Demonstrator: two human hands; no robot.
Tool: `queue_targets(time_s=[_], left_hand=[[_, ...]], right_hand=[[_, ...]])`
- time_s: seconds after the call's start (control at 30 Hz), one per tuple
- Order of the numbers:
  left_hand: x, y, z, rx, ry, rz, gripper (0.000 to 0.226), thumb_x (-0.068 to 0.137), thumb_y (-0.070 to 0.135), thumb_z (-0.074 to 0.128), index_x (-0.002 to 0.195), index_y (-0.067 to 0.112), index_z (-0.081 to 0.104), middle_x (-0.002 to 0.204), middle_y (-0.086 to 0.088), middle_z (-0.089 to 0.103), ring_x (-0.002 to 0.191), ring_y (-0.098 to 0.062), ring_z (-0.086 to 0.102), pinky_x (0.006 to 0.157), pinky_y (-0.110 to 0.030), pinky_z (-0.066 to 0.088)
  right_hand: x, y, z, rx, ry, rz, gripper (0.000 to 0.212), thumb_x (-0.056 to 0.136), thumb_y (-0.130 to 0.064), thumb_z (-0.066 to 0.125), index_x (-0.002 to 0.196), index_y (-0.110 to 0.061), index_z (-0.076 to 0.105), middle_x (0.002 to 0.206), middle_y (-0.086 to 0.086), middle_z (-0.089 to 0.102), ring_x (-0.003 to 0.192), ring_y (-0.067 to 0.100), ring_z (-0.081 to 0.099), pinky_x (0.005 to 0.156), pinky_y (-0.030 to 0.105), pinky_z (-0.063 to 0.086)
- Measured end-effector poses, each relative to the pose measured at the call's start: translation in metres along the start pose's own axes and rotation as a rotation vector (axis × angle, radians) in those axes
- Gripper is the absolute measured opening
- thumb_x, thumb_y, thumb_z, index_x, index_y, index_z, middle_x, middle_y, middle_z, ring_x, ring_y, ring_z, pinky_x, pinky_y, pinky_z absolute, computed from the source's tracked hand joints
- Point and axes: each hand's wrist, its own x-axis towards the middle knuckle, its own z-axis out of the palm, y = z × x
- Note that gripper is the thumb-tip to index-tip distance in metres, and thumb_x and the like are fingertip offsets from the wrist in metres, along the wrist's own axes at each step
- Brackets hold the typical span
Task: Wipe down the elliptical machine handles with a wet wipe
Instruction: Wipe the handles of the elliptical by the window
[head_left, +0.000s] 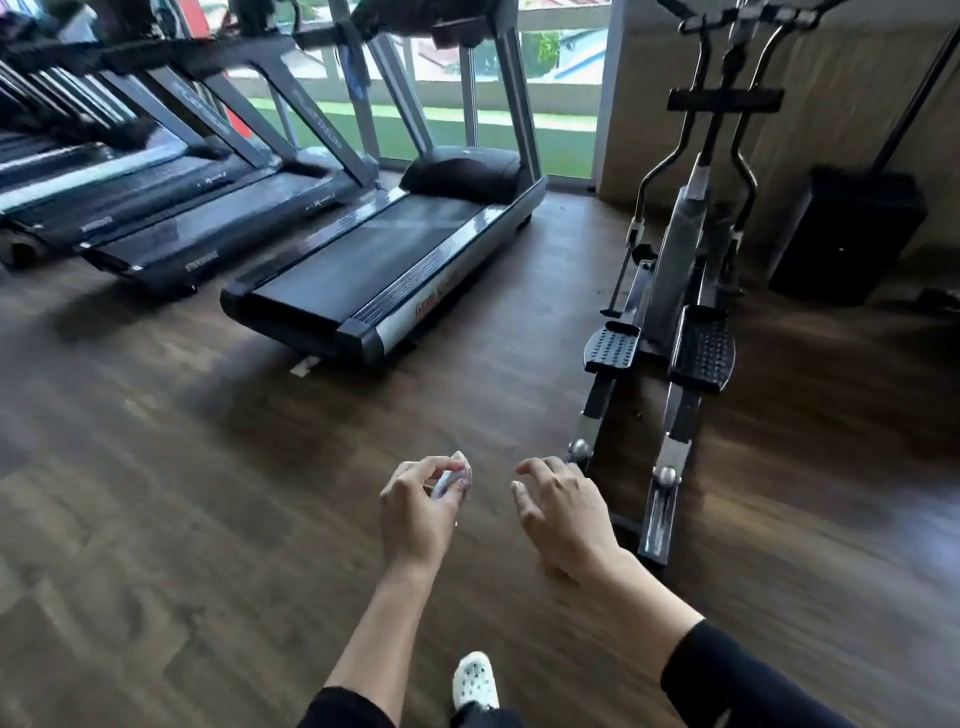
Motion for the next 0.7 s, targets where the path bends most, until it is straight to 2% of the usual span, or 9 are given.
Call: queue_targets(time_s=[0.2, 0.33, 0.43, 0.53, 0.63, 0.7], left_hand=[[0.177, 0.008, 0.028, 0.016, -0.048, 0.045, 0.016, 0.074, 0.018, 0.081, 0.078, 0.032, 0.073, 0.078, 0.006, 0.062, 0.061, -0.018, 0.064, 0.064, -0.035, 0.055], [0.277, 0.006, 0.063, -0.011, -0.119, 0.051, 0.02, 0.074, 0.017, 0.081, 0.08, 0.035, 0.072, 0.08, 0.005, 0.062, 0.064, -0.016, 0.064, 0.063, -0.039, 0.057], [0.345, 0.004, 0.1, -0.014, -0.161, 0.052, 0.027, 0.073, 0.017, 0.081, 0.076, 0.041, 0.068, 0.08, 0.005, 0.063, 0.065, -0.014, 0.062, 0.067, -0.038, 0.057], [0.42, 0.001, 0.141, -0.021, -0.185, 0.057, 0.029, 0.074, 0.021, 0.08, 0.074, 0.046, 0.066, 0.081, 0.007, 0.064, 0.063, -0.015, 0.065, 0.062, -0.037, 0.057], [0.496, 0.015, 0.181, -0.027, -0.219, 0.056, 0.034, 0.076, 0.018, 0.079, 0.071, 0.048, 0.063, 0.084, 0.003, 0.066, 0.06, -0.013, 0.065, 0.057, -0.031, 0.057], [0.546, 0.031, 0.207, -0.02, -0.238, 0.072, 0.034, 0.076, 0.02, 0.079, 0.071, 0.049, 0.063, 0.084, 0.003, 0.066, 0.062, -0.013, 0.066, 0.062, -0.034, 0.057]], right_hand=[[0.163, -0.017, -0.007, 0.003, 0.044, 0.081, 0.03, 0.097, -0.037, 0.044, 0.12, -0.024, 0.057, 0.124, -0.001, 0.059, 0.115, 0.022, 0.052, 0.096, 0.034, 0.039], [0.257, -0.011, -0.004, 0.032, 0.058, 0.14, 0.029, 0.096, -0.035, 0.045, 0.12, -0.023, 0.058, 0.122, 0.0, 0.059, 0.114, 0.022, 0.052, 0.095, 0.035, 0.04], [0.329, 0.004, 0.002, 0.033, 0.055, 0.18, 0.031, 0.096, -0.037, 0.043, 0.12, -0.023, 0.058, 0.122, -0.001, 0.059, 0.114, 0.021, 0.052, 0.096, 0.035, 0.04], [0.409, 0.023, 0.005, 0.035, 0.06, 0.201, 0.042, 0.092, -0.042, 0.034, 0.12, -0.023, 0.058, 0.122, -0.002, 0.06, 0.114, 0.021, 0.052, 0.096, 0.035, 0.041], [0.492, 0.044, -0.004, 0.037, 0.077, 0.22, 0.034, 0.096, -0.038, 0.041, 0.121, -0.022, 0.058, 0.122, 0.0, 0.06, 0.113, 0.022, 0.052, 0.095, 0.035, 0.04], [0.545, 0.056, -0.018, 0.033, 0.095, 0.232, 0.032, 0.097, -0.035, 0.044, 0.121, -0.022, 0.058, 0.123, 0.001, 0.059, 0.113, 0.023, 0.052, 0.096, 0.035, 0.04]])
